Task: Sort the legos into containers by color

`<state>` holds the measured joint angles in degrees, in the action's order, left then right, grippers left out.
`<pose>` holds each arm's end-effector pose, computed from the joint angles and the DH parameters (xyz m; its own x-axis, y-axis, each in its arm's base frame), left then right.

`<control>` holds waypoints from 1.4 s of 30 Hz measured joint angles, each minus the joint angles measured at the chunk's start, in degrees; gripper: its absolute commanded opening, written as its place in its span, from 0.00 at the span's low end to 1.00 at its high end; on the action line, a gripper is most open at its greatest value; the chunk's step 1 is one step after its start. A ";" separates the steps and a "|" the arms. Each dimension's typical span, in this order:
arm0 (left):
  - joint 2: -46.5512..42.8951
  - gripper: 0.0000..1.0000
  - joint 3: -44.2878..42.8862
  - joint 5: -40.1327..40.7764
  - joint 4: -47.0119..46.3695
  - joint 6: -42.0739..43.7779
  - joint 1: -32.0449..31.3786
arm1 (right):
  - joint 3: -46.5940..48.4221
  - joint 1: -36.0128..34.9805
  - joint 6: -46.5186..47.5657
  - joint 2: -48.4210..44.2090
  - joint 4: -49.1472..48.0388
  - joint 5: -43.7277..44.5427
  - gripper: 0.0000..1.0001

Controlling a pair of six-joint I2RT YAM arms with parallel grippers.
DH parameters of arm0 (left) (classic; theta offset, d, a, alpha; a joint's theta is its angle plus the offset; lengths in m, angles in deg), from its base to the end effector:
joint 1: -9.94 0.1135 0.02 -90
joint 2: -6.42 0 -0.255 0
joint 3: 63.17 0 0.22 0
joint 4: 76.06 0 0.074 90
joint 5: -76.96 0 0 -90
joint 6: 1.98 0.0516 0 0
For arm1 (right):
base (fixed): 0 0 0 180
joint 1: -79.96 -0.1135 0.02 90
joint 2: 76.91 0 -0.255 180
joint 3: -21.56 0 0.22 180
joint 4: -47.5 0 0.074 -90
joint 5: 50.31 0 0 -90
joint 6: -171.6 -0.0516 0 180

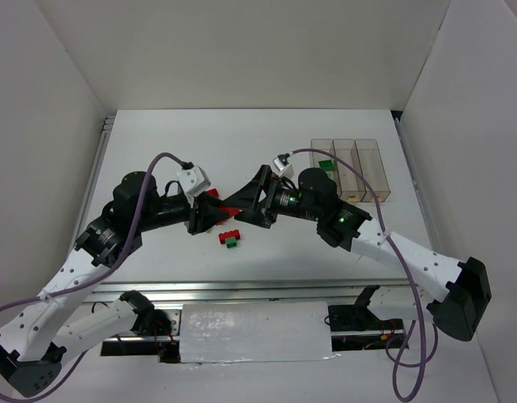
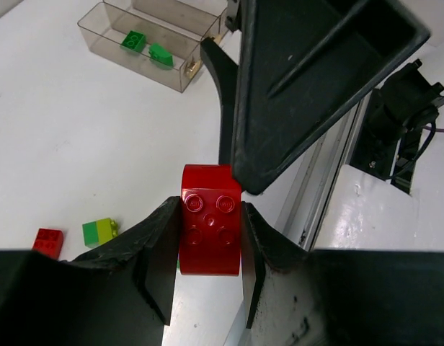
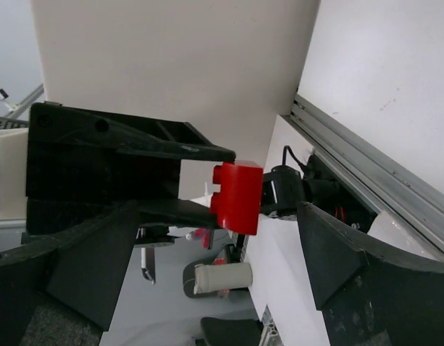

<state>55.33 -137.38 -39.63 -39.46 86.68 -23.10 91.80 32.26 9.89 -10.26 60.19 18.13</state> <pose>0.1292 -0.1116 0.3762 -0.1842 0.0949 -0.9783 0.8514 0.5127 -0.1106 0.1603 0.2043 0.3421 -0.9184 0.3028 -0.2547 -0.1914 0.2233 0.9558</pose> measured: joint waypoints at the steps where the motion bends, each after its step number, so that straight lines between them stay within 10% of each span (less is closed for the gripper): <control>1: -0.17 0.00 0.00 0.35 0.15 0.48 -0.22 | -0.17 -0.07 -0.09 -0.57 -0.24 0.15 0.95; 19: -2.89 0.00 0.28 -1.84 0.20 2.86 -0.50 | -1.22 -3.17 0.94 -4.02 1.66 6.29 0.83; 34: -3.04 0.00 0.66 -3.23 1.75 2.86 -0.50 | -0.11 -3.80 1.40 0.31 -1.29 5.18 0.00; 39: -2.97 0.44 0.66 -1.75 1.97 2.62 -0.61 | -0.46 -3.85 0.66 0.24 -1.97 5.60 0.00; 41: -2.91 0.99 0.66 -1.14 1.88 2.75 -0.70 | -0.85 -3.91 0.63 0.13 -2.45 6.14 0.00; 42: -2.89 1.00 0.63 -0.17 1.49 2.80 -0.76 | -1.11 -4.02 0.63 0.09 -2.69 5.81 0.00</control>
<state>52.44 -136.75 -39.81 -37.98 89.47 -23.86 90.68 28.24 10.53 -10.17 57.50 23.94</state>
